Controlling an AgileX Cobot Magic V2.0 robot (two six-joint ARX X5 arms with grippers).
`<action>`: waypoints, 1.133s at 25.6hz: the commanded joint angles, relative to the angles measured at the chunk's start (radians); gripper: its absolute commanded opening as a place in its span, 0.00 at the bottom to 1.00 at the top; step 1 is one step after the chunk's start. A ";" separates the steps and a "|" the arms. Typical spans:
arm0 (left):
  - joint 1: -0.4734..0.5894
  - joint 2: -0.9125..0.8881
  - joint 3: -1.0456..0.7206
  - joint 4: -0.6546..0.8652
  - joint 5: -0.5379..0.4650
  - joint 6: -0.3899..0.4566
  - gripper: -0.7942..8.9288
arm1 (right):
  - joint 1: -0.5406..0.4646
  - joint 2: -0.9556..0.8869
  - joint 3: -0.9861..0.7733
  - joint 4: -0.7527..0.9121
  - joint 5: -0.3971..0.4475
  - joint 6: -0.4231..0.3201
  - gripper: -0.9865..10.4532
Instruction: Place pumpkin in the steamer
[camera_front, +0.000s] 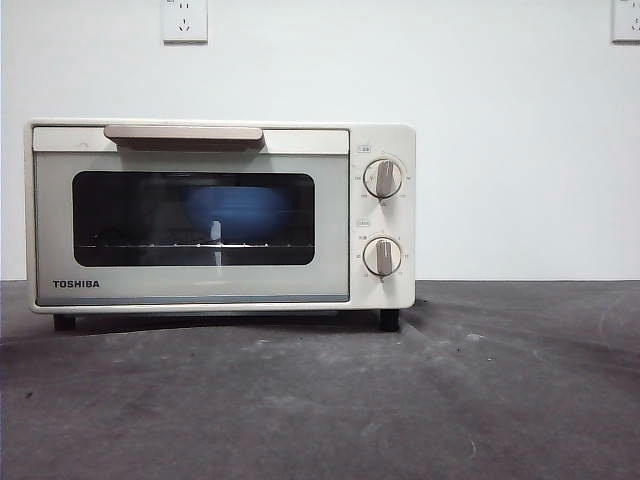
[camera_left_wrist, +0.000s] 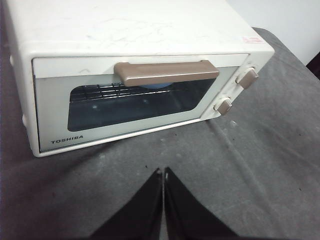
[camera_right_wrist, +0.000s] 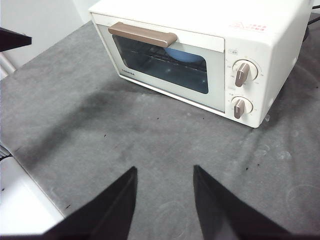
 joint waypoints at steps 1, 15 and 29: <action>-0.002 -0.003 0.021 0.004 -0.005 0.021 0.10 | 0.011 0.006 0.007 0.010 0.016 -0.011 0.23; -0.002 -0.008 0.021 0.005 -0.005 0.019 0.10 | 0.011 0.005 0.007 0.007 0.064 -0.008 0.09; -0.002 -0.008 0.021 0.005 -0.005 0.019 0.10 | 0.011 0.005 0.007 0.007 0.064 -0.008 0.09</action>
